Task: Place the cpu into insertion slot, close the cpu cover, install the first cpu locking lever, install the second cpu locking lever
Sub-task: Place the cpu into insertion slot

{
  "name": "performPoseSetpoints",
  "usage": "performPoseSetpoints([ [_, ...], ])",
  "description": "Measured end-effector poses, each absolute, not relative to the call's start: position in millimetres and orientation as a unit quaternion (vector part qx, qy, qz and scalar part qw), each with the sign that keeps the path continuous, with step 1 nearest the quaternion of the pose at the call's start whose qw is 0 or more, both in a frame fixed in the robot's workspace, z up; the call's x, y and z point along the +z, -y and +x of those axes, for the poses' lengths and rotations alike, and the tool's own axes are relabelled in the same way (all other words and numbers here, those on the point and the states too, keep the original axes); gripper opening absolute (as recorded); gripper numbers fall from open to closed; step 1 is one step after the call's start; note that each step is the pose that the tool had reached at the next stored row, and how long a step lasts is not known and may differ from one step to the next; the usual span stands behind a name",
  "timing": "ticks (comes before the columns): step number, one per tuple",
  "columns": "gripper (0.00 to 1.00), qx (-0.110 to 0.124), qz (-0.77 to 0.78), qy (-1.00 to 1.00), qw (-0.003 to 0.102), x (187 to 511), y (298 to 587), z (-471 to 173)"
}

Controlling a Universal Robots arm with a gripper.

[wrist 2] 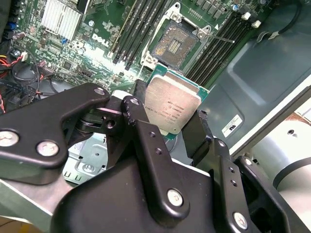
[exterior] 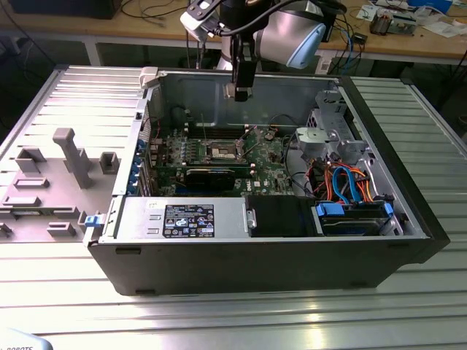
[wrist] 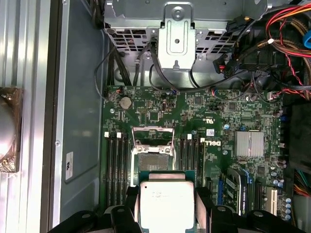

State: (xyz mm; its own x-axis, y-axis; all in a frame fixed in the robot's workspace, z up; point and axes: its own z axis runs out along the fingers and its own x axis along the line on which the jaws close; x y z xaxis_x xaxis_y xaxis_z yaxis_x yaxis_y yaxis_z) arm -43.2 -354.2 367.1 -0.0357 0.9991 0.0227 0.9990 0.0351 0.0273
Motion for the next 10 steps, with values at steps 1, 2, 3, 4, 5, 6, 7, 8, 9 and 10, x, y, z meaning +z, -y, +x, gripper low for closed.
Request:
performPoseSetpoints([
  [1,0.54,0.018,0.694,-0.719,0.001,366.8,354.2,-43.2],
  [2,0.54,0.018,0.694,-0.719,0.001,366.7,354.2,-43.2],
  [3,0.54,0.018,0.694,-0.719,0.001,366.4,354.2,-43.2],
  [4,0.54,0.018,0.694,-0.719,0.001,366.1,354.2,-43.2],
  [5,0.54,0.018,0.694,-0.719,0.001,365.7,354.2,-43.2],
  [6,0.54,0.018,0.694,-0.719,0.001,365.4,354.2,-43.2],
  [7,0.54,0.018,0.695,-0.719,0.001,365.2,354.2,-43.2],
  [8,0.54,0.018,0.695,-0.719,0.001,365.0,354.2,-43.2],
  [9,0.54,0.018,0.695,-0.719,0.001,364.8,354.2,-43.2],
  [10,0.54,0.018,0.695,-0.719,0.001,364.8,354.2,-43.2],
])
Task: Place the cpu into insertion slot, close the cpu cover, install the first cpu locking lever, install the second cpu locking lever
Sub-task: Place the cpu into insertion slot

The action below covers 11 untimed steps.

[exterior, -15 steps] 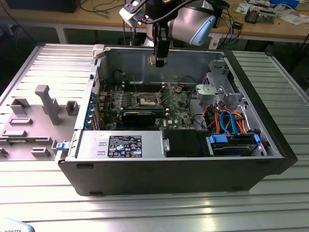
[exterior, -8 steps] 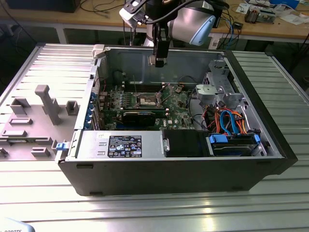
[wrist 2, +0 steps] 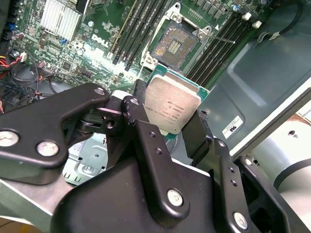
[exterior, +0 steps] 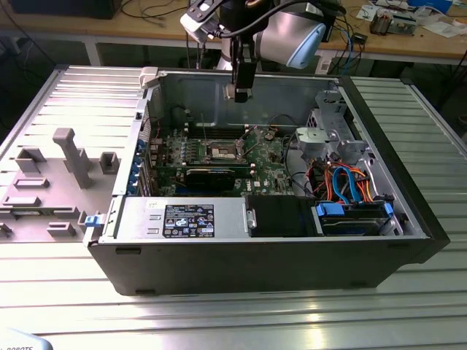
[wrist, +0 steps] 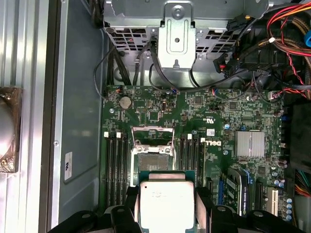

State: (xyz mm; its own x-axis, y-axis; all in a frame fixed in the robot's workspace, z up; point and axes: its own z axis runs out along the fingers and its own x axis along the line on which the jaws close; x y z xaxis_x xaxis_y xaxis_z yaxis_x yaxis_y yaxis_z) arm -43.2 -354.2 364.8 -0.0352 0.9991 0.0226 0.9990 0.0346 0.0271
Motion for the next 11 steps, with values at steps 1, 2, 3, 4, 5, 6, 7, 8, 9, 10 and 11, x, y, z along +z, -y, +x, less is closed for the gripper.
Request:
performPoseSetpoints([
  [1,0.54,0.018,0.695,-0.719,0.001,364.7,354.2,-43.2],
  [2,0.54,0.018,0.695,-0.719,0.001,364.6,354.2,-43.2],
  [3,0.54,0.018,0.695,-0.719,0.001,364.4,354.2,-43.2],
  [4,0.54,0.018,0.695,-0.719,0.001,363.9,354.2,-43.2],
  [5,0.54,0.018,0.695,-0.719,0.001,363.4,354.2,-43.2],
  [6,0.54,0.017,0.695,-0.719,0.001,363.0,354.2,-43.2],
  [7,0.54,0.017,0.695,-0.719,0.002,362.1,354.2,-43.2],
  [8,0.54,0.016,0.695,-0.719,0.002,361.0,354.2,-43.2],
  [9,0.54,0.016,0.695,-0.718,0.003,360.1,354.2,-43.2],
  [10,0.54,0.016,0.695,-0.718,0.003,359.4,354.2,-43.2],
  [11,0.54,0.016,0.696,-0.718,0.003,359.0,354.2,-43.2],
])
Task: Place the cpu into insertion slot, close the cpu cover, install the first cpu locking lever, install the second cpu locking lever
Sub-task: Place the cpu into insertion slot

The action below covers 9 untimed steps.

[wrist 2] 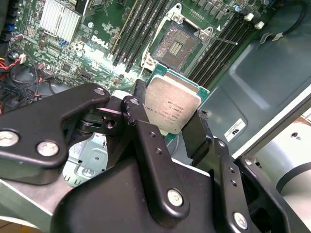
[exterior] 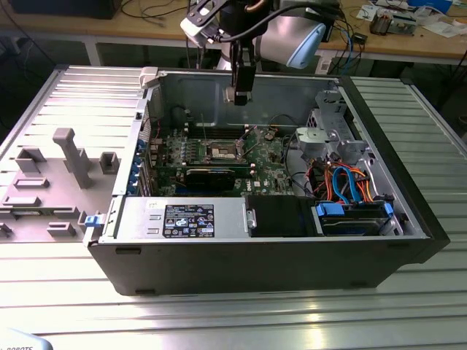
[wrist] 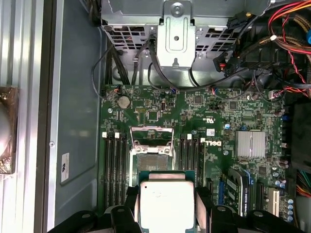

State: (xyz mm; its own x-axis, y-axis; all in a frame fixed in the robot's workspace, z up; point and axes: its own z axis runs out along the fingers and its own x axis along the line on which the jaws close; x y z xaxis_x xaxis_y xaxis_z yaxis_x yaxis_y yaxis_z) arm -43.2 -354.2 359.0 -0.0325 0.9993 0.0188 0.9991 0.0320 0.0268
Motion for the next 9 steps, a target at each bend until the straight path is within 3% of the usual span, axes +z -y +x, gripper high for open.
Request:
performPoseSetpoints([
  [9,0.54,0.015,0.696,-0.718,0.004,354.2,354.2,-43.2],
])
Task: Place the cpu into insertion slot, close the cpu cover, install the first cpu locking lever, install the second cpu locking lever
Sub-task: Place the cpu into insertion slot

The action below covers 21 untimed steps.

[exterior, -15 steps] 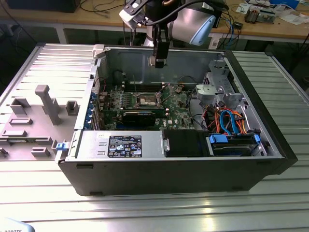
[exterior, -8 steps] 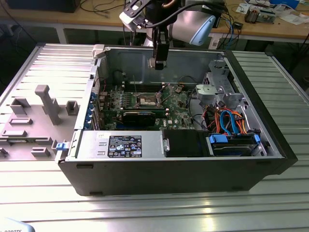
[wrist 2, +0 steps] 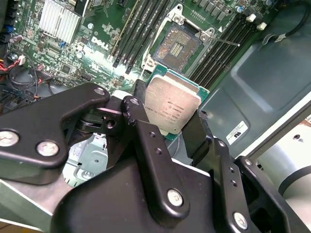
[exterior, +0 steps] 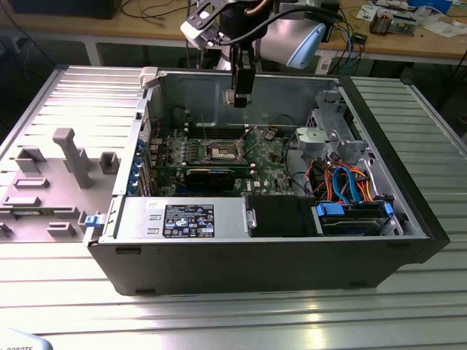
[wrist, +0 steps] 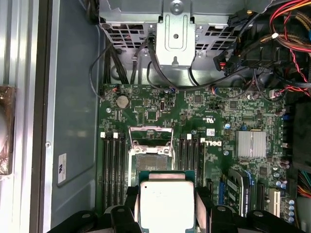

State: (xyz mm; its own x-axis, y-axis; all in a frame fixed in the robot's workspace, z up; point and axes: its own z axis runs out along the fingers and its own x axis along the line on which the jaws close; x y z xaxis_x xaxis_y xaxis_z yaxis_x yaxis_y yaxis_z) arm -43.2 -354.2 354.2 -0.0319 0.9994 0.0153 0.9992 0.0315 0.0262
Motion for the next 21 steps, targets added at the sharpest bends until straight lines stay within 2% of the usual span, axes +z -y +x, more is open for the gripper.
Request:
performPoseSetpoints([
  [16,0.54,0.014,0.696,-0.718,0.003,348.3,354.8,-43.2],
  [21,0.54,0.011,0.696,-0.718,0.0,345.2,354.8,-43.3],
])
